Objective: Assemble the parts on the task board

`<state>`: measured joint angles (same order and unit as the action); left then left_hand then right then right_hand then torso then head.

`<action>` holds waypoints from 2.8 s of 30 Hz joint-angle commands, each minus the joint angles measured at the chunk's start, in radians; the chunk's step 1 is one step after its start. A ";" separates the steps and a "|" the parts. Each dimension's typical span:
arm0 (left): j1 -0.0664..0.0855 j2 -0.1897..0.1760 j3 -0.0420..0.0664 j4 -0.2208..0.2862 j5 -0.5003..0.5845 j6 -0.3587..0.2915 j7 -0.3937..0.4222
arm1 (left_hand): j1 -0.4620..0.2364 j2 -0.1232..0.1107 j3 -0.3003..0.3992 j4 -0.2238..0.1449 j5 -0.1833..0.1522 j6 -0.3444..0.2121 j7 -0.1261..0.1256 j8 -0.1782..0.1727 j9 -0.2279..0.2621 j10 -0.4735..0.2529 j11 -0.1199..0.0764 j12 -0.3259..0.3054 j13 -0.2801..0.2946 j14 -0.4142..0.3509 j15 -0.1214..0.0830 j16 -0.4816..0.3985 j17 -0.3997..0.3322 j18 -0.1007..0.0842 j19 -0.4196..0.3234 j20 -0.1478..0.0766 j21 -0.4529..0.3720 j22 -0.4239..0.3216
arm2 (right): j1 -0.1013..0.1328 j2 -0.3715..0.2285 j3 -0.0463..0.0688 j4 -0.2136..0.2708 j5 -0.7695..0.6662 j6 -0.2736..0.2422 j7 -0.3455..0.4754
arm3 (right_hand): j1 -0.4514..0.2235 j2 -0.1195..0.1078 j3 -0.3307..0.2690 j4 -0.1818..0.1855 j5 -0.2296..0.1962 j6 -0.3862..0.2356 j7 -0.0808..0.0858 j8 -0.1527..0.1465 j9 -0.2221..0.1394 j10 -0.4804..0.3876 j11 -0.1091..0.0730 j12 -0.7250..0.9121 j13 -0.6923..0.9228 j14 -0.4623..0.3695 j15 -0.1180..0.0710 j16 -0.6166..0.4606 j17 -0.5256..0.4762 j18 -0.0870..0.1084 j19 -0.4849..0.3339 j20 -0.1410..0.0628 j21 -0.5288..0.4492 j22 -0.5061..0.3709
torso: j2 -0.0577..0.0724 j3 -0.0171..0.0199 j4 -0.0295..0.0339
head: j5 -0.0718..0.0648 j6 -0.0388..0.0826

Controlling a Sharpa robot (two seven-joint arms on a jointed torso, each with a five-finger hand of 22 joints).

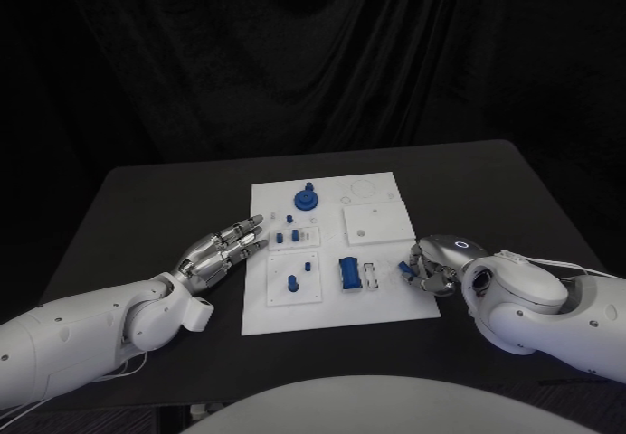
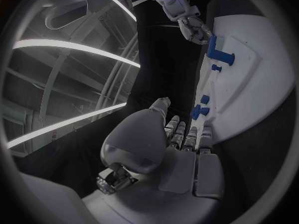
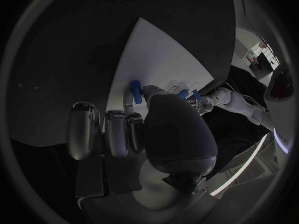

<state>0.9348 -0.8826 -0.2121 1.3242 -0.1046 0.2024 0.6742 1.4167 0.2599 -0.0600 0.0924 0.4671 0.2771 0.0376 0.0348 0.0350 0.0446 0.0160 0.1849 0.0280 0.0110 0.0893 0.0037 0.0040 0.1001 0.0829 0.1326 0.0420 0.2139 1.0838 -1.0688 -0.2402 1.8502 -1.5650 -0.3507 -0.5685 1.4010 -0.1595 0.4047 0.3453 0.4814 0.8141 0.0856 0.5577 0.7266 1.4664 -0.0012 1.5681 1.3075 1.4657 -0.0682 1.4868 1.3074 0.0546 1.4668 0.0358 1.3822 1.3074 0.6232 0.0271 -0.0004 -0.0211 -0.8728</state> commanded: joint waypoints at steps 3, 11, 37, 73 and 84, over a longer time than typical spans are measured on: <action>-0.003 0.000 0.001 0.003 0.006 0.010 0.008 | -0.004 0.003 0.005 0.002 0.005 0.001 0.004 0.002 0.001 0.000 0.008 0.001 0.001 0.001 -0.002 0.001 0.001 0.020 0.001 0.005 0.006 0.000 | 0.045 -0.018 -0.006 0.025 0.461 -0.073 0.142 | -0.057 -0.030 0.227 -0.165 -0.019 -0.005 0.003 0.012 -0.252 0.104 0.010 0.003 0.263 0.078 0.007 0.020 0.116 -0.009 0.035 0.010 -0.001 0.204 | 0.000 -0.0009 0.0024 | 0.005 0.000; -0.003 0.001 0.001 0.003 0.006 0.006 0.008 | -0.004 0.003 0.007 0.001 0.005 0.002 0.005 0.002 0.001 0.000 0.010 0.003 0.001 0.002 -0.002 0.002 0.001 0.021 0.001 0.005 0.006 0.000 | 0.136 -0.020 -0.006 0.055 0.770 -0.057 0.208 | -0.088 -0.027 0.249 -0.182 -0.025 -0.013 0.006 0.014 -0.257 0.104 0.013 0.003 0.263 0.083 0.010 0.034 0.144 -0.009 0.034 0.013 -0.003 0.203 | 0.001 -0.0024 0.0052 | 0.006 0.000; -0.004 0.011 0.001 0.001 0.006 0.012 0.010 | -0.005 0.003 0.010 0.000 0.004 0.005 0.007 0.003 0.002 0.000 0.011 0.004 0.001 0.002 -0.002 0.002 0.001 0.021 0.002 0.006 0.006 0.000 | 0.099 0.074 -0.007 -0.065 0.853 0.072 0.127 | -0.201 0.039 0.104 -0.195 0.072 -0.042 -0.001 0.058 -0.252 0.104 0.010 0.003 0.263 0.082 0.009 0.036 0.143 0.000 0.019 0.013 -0.038 0.191 | 0.001 -0.0006 0.0024 | 0.026 0.000; -0.007 0.023 0.001 -0.009 0.006 0.021 0.005 | -0.007 0.003 0.014 0.000 0.003 0.002 0.008 0.003 0.001 -0.001 0.011 0.001 0.001 0.002 -0.002 0.002 0.001 0.021 0.001 0.006 0.006 -0.002 | 0.092 0.131 -0.007 -0.114 0.752 0.141 0.094 | -0.296 0.079 -0.137 -0.098 -0.160 -0.057 0.010 0.029 -0.308 0.104 0.021 0.003 0.263 0.076 0.019 0.028 0.121 0.009 0.002 0.022 -0.083 0.178 | 0.001 -0.0005 0.0014 | 0.038 0.000; -0.009 0.025 0.001 -0.012 0.006 0.024 0.004 | -0.008 0.004 0.016 0.000 0.003 0.002 0.008 0.002 0.001 -0.002 0.011 0.000 0.001 0.001 -0.002 0.001 0.001 0.022 0.001 0.006 0.006 -0.002 | 0.090 0.135 -0.007 -0.117 0.746 0.149 0.093 | -0.334 0.099 -0.232 -0.056 -0.316 -0.061 0.010 0.029 -0.326 0.104 0.021 0.003 0.263 0.072 0.020 0.024 0.110 0.013 -0.005 0.024 -0.103 0.173 | 0.001 -0.0002 0.0016 | 0.039 0.000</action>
<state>0.9278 -0.8625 -0.2118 1.3080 -0.1024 0.2074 0.6726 1.4167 0.2599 -0.0489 0.0924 0.4671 0.2808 0.0412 0.0348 0.0351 0.0442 0.0231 0.1849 0.0280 0.0110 0.0893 0.0037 0.0040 0.1156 0.0828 0.1324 0.0420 0.2118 1.1779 -0.9345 -0.2460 1.7319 -0.8086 -0.2228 -0.4588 1.0765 -0.0590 0.1787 0.2868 0.1737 0.7585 0.0975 0.5915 0.4019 1.4648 0.0147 1.5681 1.3076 1.4671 -0.0570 1.5138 1.3074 0.0545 1.4635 0.0539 1.2840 1.3073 0.6240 0.0267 0.0009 0.0184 -0.8728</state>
